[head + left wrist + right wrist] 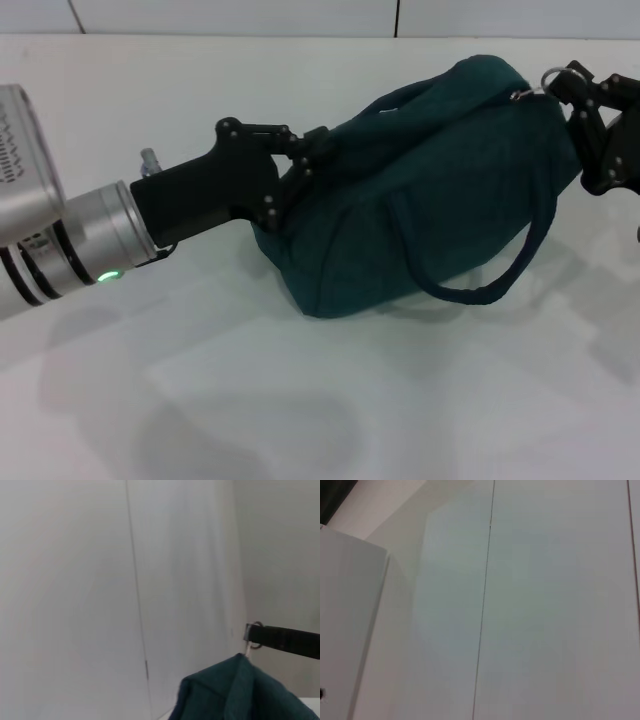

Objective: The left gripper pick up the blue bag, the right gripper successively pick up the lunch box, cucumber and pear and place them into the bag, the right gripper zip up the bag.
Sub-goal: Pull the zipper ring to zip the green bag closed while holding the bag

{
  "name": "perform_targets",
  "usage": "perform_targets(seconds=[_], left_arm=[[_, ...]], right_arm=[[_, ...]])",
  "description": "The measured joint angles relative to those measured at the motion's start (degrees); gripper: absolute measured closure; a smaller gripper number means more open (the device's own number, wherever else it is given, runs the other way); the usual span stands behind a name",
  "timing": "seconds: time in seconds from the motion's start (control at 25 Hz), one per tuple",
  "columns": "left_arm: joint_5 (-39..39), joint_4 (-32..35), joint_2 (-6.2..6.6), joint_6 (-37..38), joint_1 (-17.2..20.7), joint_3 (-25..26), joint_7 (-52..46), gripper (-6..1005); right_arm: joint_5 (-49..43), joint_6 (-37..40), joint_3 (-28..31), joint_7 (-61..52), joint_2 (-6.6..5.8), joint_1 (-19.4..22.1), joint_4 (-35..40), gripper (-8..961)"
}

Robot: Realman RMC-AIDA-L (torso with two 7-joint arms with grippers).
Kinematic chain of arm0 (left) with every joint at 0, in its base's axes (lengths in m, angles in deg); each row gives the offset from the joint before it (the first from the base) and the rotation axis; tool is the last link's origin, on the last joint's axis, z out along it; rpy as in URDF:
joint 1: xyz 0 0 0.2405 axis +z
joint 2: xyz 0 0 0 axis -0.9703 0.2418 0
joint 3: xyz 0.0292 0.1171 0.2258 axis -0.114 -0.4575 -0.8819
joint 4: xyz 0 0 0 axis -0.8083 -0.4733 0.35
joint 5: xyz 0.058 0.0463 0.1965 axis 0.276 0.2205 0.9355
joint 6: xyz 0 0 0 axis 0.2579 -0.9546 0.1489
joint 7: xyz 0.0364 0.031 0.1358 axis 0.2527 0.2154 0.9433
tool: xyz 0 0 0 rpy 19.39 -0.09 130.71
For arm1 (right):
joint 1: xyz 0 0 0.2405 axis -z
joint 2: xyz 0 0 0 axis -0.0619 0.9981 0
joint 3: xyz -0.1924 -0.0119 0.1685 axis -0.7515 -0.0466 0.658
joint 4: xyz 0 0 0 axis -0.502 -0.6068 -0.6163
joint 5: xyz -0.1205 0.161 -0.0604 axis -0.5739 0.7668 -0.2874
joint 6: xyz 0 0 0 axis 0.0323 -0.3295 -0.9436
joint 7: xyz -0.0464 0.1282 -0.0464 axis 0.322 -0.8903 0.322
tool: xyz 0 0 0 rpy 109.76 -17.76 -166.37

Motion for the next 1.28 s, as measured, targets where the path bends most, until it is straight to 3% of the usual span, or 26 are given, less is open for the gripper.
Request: perform_targets(seconds=[0.2,0.44,0.92,1.28], left_arm=[[0.39,1.46,-0.33,1.39,-0.33,-0.08,-0.34,936],[1.86,4.06,-1.85,2.25,-0.58,-0.24,-0.42,943],[2.53,3.83,-1.90,-0.32,0.69,1.88,-1.23,944],[2.71,4.15,-0.96,-0.85,1.04,1.93,-2.98,944]], right_arm=[[-0.05,0.09,-0.20,-0.98,-0.01,-0.69,0.13,946],[0.31,0.14,-1.15,-4.06,-0.02,-3.23,0.13,947],[8.77,-1.18,-0.61,-6.95,-0.01,-1.01,-2.06,946],[9.90,-4.65,-0.52,-8.62,-0.03,-0.04,-2.36,947]])
